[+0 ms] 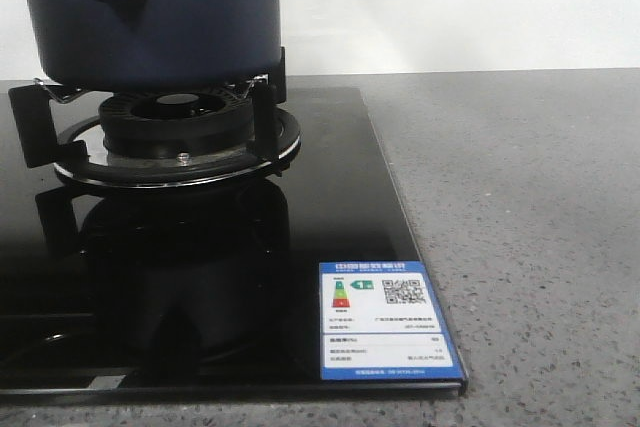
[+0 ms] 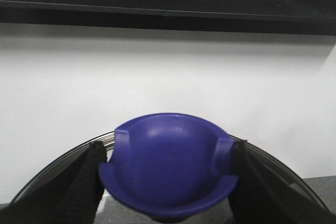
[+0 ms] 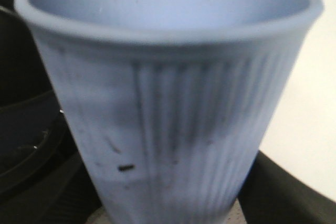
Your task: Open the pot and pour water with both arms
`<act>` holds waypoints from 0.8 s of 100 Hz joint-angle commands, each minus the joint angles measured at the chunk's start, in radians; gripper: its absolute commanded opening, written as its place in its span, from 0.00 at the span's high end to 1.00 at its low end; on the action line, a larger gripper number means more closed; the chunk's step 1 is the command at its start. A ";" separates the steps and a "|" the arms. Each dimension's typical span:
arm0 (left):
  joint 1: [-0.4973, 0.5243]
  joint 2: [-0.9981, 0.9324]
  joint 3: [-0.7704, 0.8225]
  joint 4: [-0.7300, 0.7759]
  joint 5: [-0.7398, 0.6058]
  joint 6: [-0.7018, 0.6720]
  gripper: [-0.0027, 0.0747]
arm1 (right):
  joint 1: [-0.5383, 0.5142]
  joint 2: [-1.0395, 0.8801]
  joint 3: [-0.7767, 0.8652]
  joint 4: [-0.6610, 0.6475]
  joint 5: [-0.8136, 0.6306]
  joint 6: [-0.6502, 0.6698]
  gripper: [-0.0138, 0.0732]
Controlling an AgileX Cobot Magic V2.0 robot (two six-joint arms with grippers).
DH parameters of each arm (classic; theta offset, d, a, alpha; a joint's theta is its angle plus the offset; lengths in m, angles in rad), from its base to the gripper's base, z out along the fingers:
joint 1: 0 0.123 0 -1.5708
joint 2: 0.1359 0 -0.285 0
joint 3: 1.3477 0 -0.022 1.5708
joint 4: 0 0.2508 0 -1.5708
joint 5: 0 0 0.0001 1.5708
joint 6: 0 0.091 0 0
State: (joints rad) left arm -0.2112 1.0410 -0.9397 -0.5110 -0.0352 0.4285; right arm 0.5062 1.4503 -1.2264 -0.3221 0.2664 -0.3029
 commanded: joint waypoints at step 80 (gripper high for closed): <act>0.004 -0.025 -0.038 -0.018 -0.082 -0.005 0.54 | 0.141 0.082 -0.178 -0.757 0.106 -0.005 0.42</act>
State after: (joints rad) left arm -0.2112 1.0410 -0.9397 -0.5196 -0.0213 0.4285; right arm 0.6430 1.5703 -1.3648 -0.9621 0.4155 -0.3046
